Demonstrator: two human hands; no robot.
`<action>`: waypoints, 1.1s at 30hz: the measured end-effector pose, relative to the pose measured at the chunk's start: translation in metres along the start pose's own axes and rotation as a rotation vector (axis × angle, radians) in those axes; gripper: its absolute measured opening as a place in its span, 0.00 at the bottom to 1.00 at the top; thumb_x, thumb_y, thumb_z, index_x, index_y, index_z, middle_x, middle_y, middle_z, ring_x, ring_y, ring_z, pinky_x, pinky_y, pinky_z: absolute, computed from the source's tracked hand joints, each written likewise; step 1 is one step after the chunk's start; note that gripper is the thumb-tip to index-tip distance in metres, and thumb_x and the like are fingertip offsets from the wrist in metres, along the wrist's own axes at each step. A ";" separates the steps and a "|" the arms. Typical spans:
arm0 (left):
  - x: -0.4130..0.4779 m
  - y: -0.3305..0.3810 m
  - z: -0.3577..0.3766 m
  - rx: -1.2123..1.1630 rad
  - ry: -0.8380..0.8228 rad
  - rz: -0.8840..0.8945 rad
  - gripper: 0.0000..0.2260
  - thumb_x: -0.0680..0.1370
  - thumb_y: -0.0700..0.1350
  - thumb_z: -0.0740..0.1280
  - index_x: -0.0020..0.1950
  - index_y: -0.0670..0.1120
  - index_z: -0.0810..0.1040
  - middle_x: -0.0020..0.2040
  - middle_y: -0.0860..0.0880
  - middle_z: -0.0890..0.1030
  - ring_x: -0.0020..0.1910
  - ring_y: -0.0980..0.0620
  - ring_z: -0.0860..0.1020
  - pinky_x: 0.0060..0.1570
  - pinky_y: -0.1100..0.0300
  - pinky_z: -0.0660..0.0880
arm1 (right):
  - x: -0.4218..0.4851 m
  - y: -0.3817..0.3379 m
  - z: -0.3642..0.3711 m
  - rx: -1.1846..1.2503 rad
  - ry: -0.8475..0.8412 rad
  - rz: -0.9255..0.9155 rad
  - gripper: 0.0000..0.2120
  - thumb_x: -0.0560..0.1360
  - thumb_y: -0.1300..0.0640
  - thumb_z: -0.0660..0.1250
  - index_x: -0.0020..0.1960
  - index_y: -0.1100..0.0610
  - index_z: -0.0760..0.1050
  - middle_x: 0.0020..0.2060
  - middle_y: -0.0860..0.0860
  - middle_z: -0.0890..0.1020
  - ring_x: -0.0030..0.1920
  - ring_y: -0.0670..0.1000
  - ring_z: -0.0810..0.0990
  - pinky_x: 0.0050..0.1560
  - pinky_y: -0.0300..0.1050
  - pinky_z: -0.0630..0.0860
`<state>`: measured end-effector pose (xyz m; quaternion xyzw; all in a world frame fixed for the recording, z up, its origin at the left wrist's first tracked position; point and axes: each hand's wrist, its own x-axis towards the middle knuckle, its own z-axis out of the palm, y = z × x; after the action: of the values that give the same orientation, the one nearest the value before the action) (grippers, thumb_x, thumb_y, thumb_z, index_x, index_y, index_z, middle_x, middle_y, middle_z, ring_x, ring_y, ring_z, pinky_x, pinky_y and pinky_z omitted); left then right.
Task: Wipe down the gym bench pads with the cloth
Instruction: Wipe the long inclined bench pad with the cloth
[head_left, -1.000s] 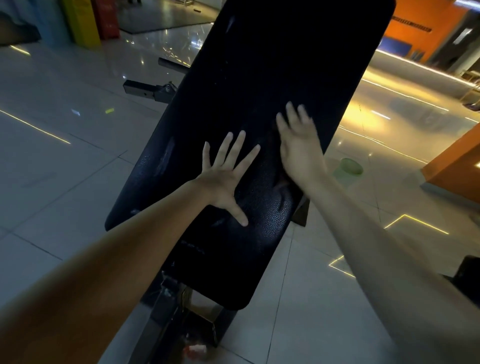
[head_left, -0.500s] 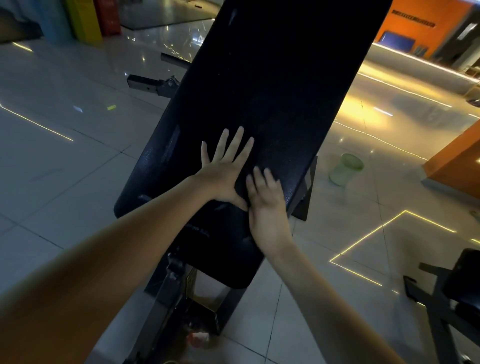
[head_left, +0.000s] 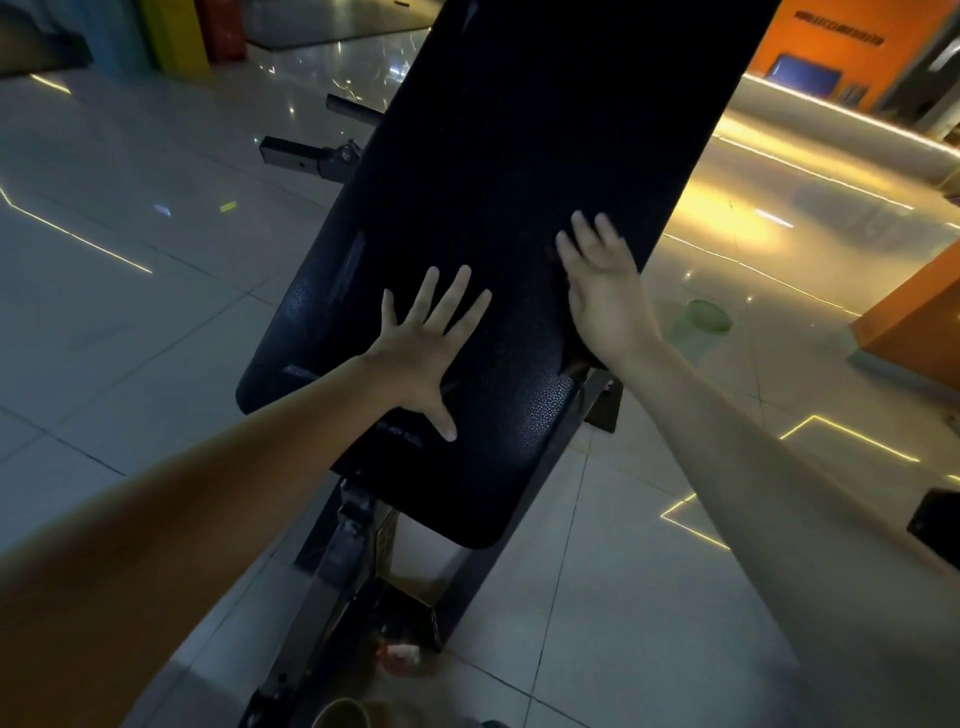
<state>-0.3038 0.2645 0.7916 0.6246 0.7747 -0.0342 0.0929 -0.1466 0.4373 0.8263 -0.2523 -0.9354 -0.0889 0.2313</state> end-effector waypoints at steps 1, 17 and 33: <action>0.000 0.000 0.000 0.006 0.005 -0.001 0.73 0.56 0.66 0.80 0.75 0.52 0.23 0.71 0.47 0.18 0.73 0.39 0.24 0.70 0.26 0.41 | 0.007 -0.001 0.000 0.014 0.013 0.050 0.24 0.76 0.71 0.59 0.72 0.67 0.66 0.73 0.65 0.64 0.75 0.68 0.57 0.74 0.63 0.54; -0.001 0.004 0.001 0.062 0.025 -0.019 0.73 0.55 0.68 0.78 0.74 0.50 0.23 0.73 0.45 0.21 0.74 0.36 0.27 0.70 0.27 0.43 | -0.145 -0.115 0.056 0.094 -0.100 -0.158 0.26 0.74 0.63 0.53 0.71 0.64 0.70 0.71 0.59 0.70 0.74 0.59 0.60 0.76 0.54 0.52; -0.004 0.002 0.004 0.109 -0.031 -0.031 0.74 0.54 0.69 0.78 0.72 0.51 0.20 0.71 0.45 0.18 0.73 0.38 0.25 0.71 0.29 0.41 | -0.056 -0.061 0.026 0.028 0.148 0.170 0.24 0.76 0.69 0.58 0.72 0.65 0.68 0.72 0.62 0.67 0.74 0.64 0.61 0.74 0.61 0.58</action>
<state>-0.3009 0.2598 0.7884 0.6162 0.7796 -0.0876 0.0700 -0.1447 0.3685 0.7734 -0.3202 -0.8921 -0.0743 0.3101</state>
